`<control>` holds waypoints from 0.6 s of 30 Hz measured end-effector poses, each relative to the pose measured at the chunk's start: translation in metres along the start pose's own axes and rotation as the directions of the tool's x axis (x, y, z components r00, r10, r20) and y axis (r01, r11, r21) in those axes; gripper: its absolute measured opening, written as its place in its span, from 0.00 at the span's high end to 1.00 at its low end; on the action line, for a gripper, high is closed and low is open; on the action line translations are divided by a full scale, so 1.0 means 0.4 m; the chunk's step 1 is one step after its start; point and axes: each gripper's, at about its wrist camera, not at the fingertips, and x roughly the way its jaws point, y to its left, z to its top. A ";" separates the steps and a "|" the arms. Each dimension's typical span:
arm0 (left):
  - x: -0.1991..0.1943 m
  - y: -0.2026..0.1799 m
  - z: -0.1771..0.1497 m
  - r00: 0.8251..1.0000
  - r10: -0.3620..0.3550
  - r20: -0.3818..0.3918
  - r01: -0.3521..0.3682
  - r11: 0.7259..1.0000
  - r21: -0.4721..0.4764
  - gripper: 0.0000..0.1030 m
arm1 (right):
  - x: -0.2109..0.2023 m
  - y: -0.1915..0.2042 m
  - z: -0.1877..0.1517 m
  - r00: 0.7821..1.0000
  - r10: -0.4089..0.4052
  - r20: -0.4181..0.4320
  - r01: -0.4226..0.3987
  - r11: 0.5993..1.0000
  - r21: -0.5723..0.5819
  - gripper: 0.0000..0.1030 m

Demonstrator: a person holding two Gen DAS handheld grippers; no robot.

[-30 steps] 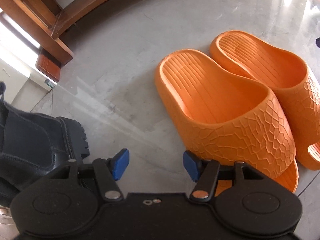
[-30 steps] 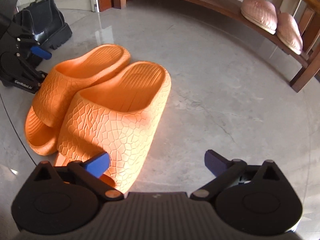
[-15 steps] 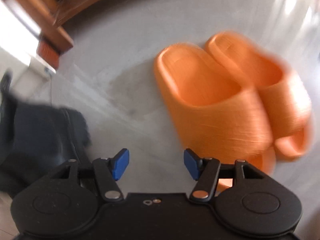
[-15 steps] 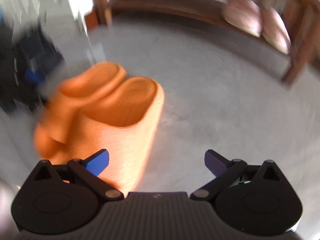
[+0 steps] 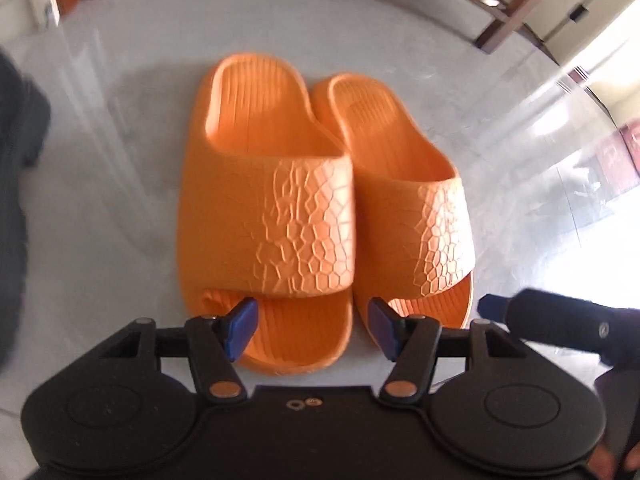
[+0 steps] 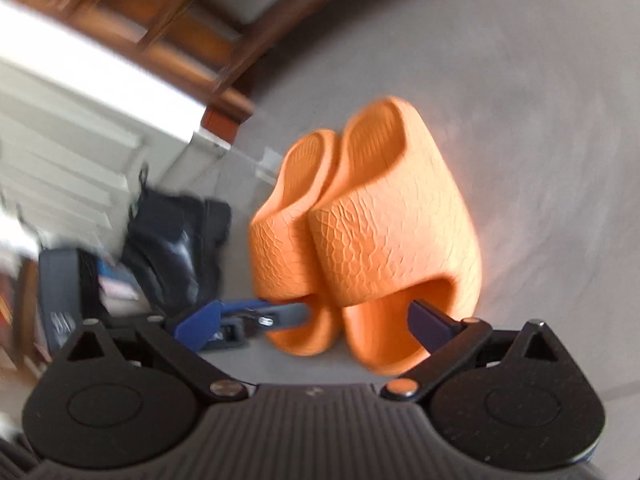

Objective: Organize scattered shoes

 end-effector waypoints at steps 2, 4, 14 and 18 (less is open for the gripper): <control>0.004 0.013 0.004 0.999 -0.028 0.019 0.029 0.999 -0.040 0.41 | 0.015 -0.009 0.005 1.000 -0.006 0.004 0.006 0.999 0.050 0.03; 0.007 0.030 0.018 0.997 -0.070 0.032 0.073 0.994 -0.083 0.41 | 0.035 -0.025 0.014 1.000 0.005 0.010 -0.007 0.991 0.133 0.03; 0.043 0.091 0.026 0.983 -0.149 0.108 0.173 0.947 -0.271 0.44 | 0.099 -0.087 0.048 0.993 0.042 0.106 -0.076 0.935 0.346 0.24; 0.029 0.059 0.018 0.981 -0.138 0.137 0.167 0.960 -0.227 0.45 | 0.105 -0.091 0.039 0.991 0.038 0.128 -0.080 0.937 0.339 0.47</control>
